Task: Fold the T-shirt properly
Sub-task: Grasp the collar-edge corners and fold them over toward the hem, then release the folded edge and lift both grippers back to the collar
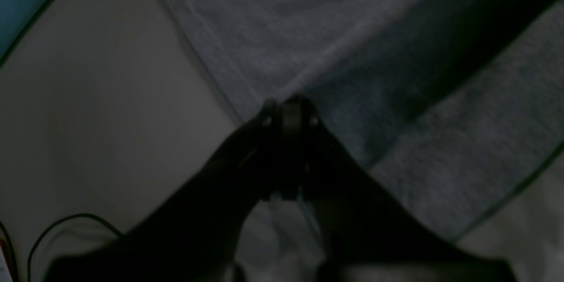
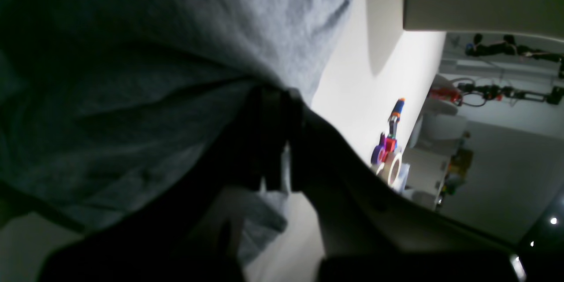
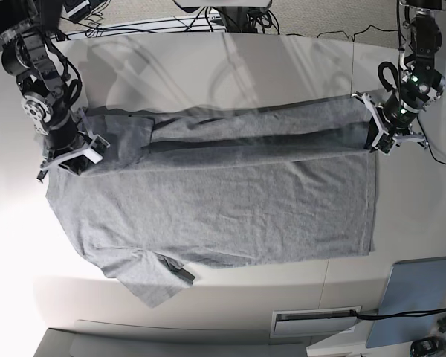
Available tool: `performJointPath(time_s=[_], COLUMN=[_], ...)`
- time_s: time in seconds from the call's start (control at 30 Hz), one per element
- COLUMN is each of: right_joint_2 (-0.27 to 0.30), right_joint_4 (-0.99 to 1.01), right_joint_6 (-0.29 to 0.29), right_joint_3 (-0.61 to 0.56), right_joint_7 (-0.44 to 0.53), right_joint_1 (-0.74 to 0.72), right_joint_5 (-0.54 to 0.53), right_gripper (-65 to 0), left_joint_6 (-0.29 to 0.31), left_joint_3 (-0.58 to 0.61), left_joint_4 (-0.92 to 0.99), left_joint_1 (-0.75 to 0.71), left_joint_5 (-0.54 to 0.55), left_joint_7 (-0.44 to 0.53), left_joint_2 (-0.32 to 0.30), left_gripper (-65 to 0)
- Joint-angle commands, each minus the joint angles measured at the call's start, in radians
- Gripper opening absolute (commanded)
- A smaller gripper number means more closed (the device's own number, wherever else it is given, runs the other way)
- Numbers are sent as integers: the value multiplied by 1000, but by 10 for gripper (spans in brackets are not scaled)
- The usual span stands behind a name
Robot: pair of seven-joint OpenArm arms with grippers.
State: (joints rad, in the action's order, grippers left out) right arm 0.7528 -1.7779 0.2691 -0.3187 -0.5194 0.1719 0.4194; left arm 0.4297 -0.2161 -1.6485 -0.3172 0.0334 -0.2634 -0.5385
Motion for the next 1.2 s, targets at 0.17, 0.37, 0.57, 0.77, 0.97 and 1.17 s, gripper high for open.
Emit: performJointPath(time_s=[0.17, 0.37, 0.57, 0.77, 0.97, 1.17], right_joint_2=[20, 11, -10, -11, -11, -11], right_joint_4=[15, 15, 15, 15, 15, 15], right_joint_6=[-19, -19, -19, -19, -20, -74], right_joint_3=[-34, -42, -42, -42, -39, -39], right_joint_7=[1, -3, -11, -18, -45, -63], right_joint_1=[-104, -114, -114, -114, -115, -119], right_joint_5=[14, 14, 14, 14, 14, 5], right_gripper=[-650, -650, -650, -650, -641, -388], left_joint_6=[-11, -11, -10, -11, -15, -60], left_joint_3=[-8, -8, -8, -8, -8, -8], left_joint_4=[-2, -2, -2, -2, -2, -2], left_joint_1=[21, 50, 73, 74, 79, 87], left_joint_5=[4, 5, 5, 5, 26, 78], left_joint_7=[16, 16, 8, 2, 1, -9], left_joint_2=[-5, -5, -5, -5, -5, -5], left_gripper=[-650, -650, -650, -650, -495, -333])
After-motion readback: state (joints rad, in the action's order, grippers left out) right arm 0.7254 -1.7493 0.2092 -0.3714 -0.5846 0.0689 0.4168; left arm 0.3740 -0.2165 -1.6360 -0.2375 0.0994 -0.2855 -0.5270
